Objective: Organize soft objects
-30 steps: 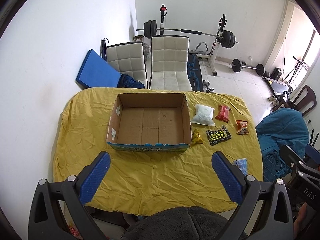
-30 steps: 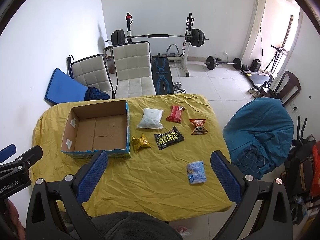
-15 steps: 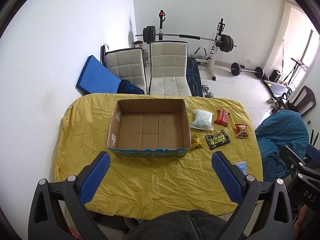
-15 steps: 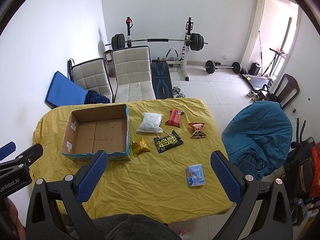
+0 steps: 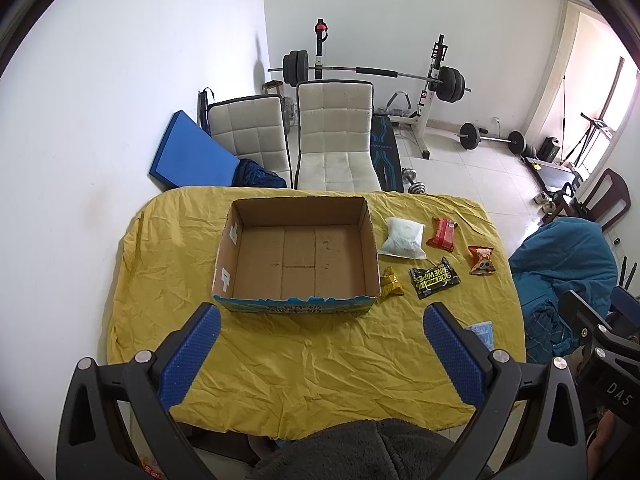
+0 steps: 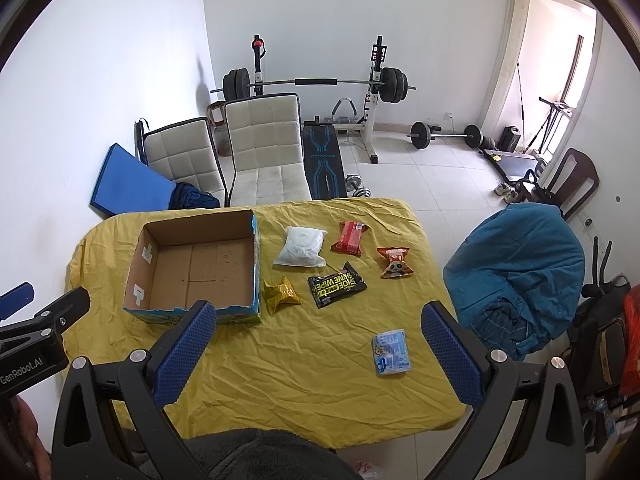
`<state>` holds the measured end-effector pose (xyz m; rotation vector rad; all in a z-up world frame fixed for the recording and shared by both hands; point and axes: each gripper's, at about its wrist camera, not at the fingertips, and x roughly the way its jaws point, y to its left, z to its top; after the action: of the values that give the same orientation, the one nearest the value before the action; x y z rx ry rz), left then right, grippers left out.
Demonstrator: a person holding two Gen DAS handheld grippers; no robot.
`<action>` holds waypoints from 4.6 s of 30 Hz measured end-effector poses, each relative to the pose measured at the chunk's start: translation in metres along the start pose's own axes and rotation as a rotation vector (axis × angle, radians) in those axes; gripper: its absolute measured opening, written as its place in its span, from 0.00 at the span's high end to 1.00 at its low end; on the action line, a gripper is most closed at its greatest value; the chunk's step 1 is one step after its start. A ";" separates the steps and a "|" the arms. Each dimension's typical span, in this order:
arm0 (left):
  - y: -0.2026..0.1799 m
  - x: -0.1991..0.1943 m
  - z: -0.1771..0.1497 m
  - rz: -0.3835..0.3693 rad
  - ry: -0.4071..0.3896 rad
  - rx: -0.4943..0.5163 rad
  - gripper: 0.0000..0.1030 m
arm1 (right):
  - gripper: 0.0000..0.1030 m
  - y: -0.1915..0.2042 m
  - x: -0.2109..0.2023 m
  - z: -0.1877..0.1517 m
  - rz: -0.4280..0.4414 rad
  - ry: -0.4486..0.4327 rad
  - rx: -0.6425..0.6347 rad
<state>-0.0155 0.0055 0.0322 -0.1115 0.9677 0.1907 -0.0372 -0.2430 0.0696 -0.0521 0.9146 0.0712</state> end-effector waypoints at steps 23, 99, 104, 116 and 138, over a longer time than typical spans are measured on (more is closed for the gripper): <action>-0.089 0.205 -0.017 -0.025 0.345 0.111 0.00 | 0.00 -0.114 0.264 -0.064 -0.157 0.496 0.131; -0.276 0.432 -0.077 -0.061 0.702 0.296 0.48 | 0.59 -0.241 0.557 -0.118 0.001 0.777 0.181; -0.271 0.400 -0.069 -0.079 0.644 0.287 0.48 | 0.60 -0.236 0.528 -0.112 0.030 0.742 0.187; -0.211 0.295 -0.016 -0.206 0.500 0.163 0.48 | 0.60 -0.196 0.450 -0.061 0.162 0.602 0.172; 0.069 0.377 0.094 -0.185 0.570 -0.096 0.48 | 0.60 0.116 0.469 0.060 0.395 0.573 0.040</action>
<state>0.2542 0.1321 -0.2272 -0.3551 1.5075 0.0312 0.2859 -0.1046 -0.2678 0.1548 1.4903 0.4213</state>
